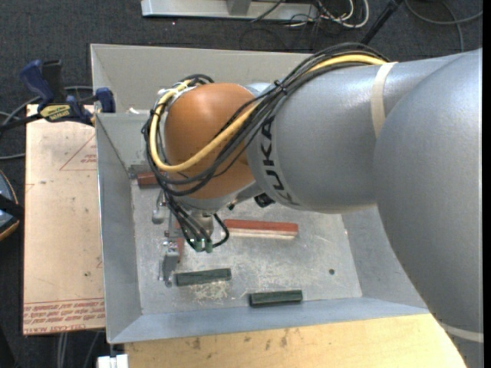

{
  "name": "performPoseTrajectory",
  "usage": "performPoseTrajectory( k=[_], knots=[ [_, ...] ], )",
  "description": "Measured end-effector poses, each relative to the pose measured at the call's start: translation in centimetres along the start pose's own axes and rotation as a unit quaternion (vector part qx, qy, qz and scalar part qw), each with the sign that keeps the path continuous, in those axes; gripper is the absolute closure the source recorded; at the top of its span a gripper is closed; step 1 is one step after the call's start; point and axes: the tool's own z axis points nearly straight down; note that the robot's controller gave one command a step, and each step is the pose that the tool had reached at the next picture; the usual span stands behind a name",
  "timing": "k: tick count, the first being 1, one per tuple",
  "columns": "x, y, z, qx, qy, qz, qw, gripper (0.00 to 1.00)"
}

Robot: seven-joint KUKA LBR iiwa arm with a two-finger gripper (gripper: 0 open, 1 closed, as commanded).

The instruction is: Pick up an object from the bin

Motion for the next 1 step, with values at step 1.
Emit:
performPoseTrajectory(
  k=[1],
  knots=[
    [-0.22, -0.1, -0.4, -0.001, -0.0034, 0.002, 1.0, 0.0]
  ],
)
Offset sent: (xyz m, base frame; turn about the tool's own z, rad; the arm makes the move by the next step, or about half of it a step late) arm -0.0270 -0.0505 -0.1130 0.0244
